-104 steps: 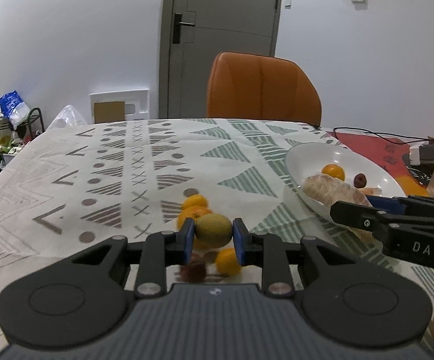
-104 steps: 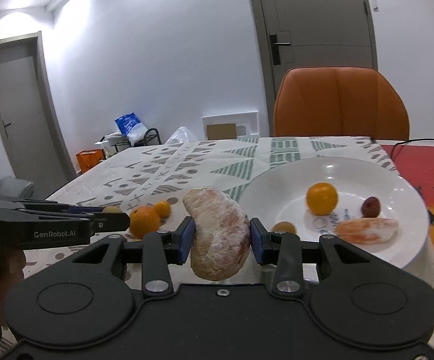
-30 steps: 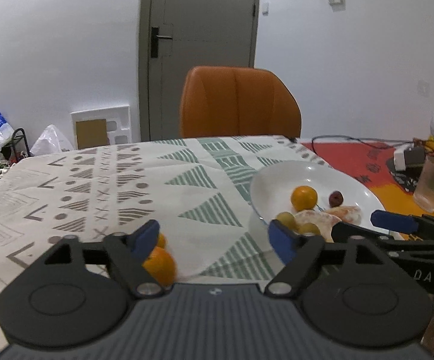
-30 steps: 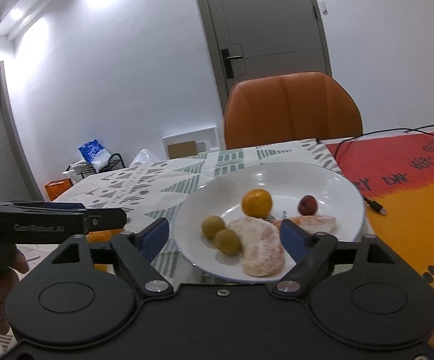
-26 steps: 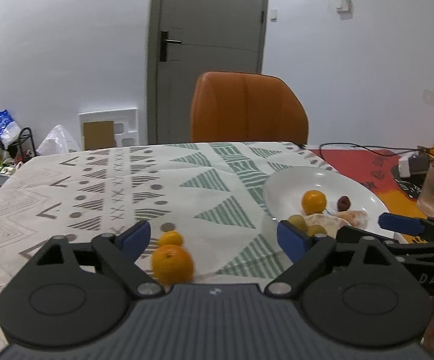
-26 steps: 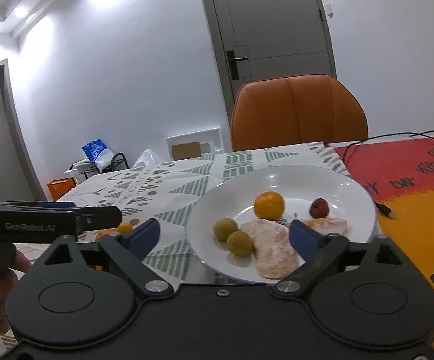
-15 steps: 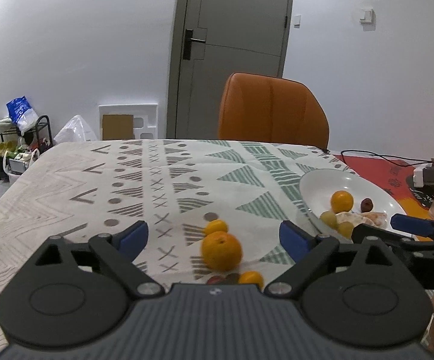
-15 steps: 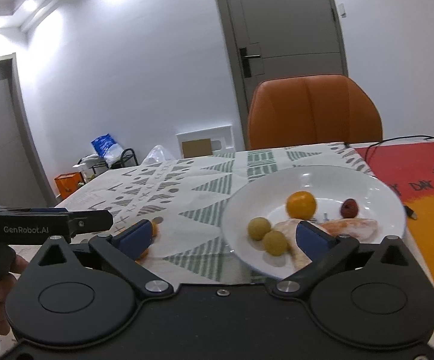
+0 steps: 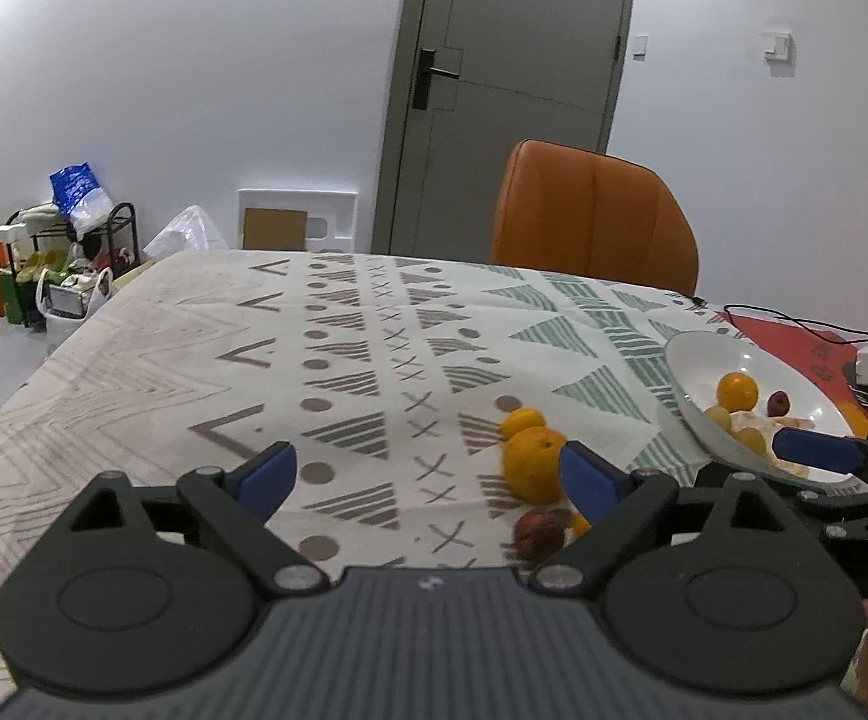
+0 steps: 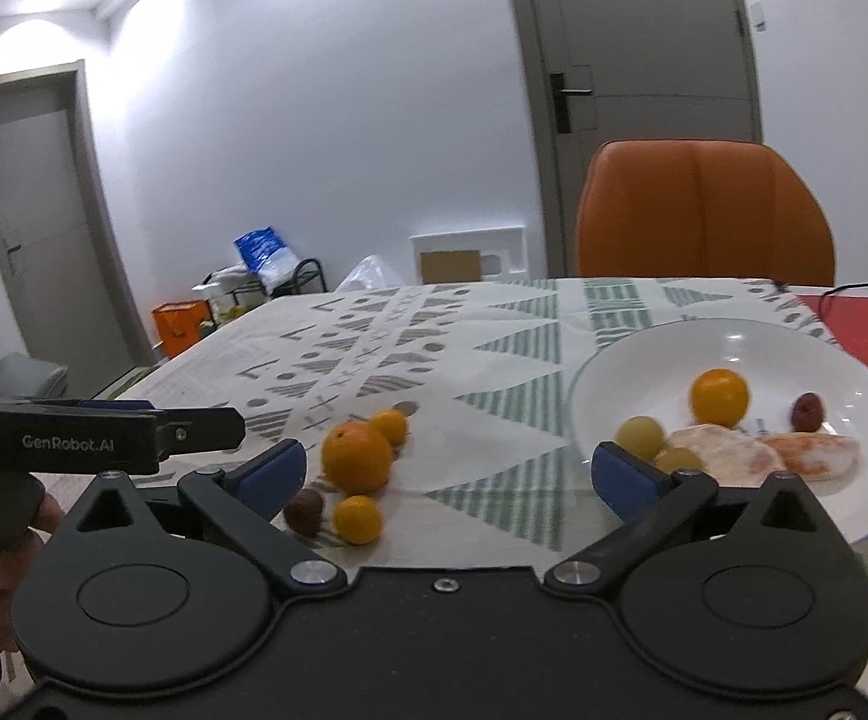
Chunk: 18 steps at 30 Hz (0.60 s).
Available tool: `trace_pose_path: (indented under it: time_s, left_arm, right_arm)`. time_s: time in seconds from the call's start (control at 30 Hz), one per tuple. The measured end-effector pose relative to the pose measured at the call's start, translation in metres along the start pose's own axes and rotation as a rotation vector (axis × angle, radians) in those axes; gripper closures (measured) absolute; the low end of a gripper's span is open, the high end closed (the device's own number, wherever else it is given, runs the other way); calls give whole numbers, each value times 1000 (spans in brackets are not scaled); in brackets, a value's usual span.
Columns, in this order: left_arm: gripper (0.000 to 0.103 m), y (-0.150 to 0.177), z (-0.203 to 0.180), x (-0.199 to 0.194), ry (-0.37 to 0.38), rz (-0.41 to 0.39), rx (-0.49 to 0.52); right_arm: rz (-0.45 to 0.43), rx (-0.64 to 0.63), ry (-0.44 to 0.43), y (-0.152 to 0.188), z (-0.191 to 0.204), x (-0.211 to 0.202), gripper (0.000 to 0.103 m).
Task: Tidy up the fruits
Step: 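Move both grippers back to the remaining fruit on the tablecloth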
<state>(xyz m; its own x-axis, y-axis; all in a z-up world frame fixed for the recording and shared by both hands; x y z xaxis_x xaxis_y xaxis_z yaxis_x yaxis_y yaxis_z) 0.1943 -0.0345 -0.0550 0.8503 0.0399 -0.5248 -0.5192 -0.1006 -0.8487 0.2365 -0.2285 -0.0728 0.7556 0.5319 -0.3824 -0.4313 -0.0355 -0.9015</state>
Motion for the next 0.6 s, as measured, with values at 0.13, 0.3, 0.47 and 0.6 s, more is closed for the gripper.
trace_pose_path:
  time_s: [0.13, 0.3, 0.47, 0.6]
  left_arm:
    - [10, 2, 7, -1, -5, 5, -2]
    - [10, 6, 12, -2, -2, 13, 1]
    - [12, 9, 15, 0, 4, 24, -6]
    - [15, 8, 16, -1, 10, 26, -4]
  right_arm:
    - [13, -11, -21, 2, 7, 6, 3]
    - [57, -14, -58, 7, 15, 15, 20]
    - [96, -28, -78, 12, 21, 24, 32]
    - [127, -33, -86, 16, 23, 34, 46]
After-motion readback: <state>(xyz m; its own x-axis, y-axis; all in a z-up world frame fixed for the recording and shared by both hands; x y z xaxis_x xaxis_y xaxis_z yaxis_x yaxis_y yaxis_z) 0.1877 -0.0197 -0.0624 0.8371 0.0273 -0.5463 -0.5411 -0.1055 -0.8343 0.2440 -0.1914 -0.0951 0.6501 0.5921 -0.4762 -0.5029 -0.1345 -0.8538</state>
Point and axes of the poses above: each gripper's, at about its wrist camera, not at the fingertips, and x roughly the way its jaws point, z to its left, y to its underside, the point moved 6 cm from there along x, roughly the way its jaws point, and after that the axes turned 7 degrees about -y, right-handed, at the moved point
